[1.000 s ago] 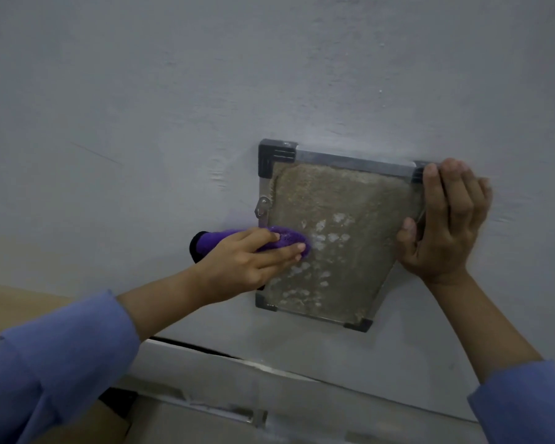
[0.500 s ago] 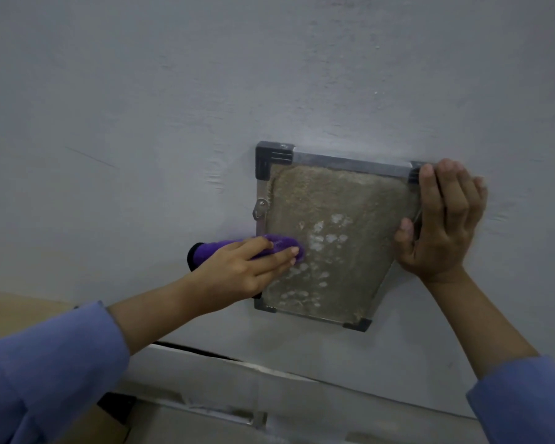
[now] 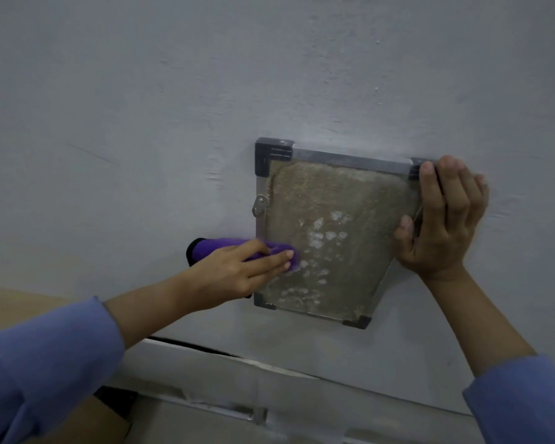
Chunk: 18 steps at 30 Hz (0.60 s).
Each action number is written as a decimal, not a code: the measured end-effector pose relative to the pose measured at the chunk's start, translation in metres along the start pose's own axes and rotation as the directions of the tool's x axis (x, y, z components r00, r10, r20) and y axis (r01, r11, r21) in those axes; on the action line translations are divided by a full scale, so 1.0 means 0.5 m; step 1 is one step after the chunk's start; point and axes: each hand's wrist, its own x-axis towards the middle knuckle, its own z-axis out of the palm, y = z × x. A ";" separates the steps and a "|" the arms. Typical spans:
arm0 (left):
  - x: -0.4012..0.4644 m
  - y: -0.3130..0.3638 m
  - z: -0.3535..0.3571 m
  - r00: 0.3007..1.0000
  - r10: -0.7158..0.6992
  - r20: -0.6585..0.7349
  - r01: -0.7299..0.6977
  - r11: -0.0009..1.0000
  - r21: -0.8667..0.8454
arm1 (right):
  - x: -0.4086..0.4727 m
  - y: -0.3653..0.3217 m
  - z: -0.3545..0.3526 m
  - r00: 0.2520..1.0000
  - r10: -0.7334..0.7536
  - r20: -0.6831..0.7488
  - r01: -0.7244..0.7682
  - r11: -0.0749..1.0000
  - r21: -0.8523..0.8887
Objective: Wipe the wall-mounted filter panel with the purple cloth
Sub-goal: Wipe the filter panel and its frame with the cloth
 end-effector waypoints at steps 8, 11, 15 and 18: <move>-0.046 0.019 0.051 0.991 0.097 0.087 -0.100 0.995 0.027 | 0.000 0.001 -0.001 1.000 0.006 0.003 -0.006 1.000 0.006; -0.053 0.016 0.044 0.995 0.097 -0.024 -0.096 0.995 0.026 | 0.000 0.000 0.000 1.000 0.007 -0.004 -0.007 1.000 0.004; -0.022 0.004 0.038 0.996 0.043 -0.079 -0.042 0.999 0.016 | 0.000 0.000 0.000 1.000 0.011 0.000 -0.011 1.000 0.007; -0.011 0.002 0.040 0.996 0.003 -0.092 -0.006 0.999 -0.032 | -0.001 0.001 0.000 1.000 0.009 0.000 -0.009 1.000 0.004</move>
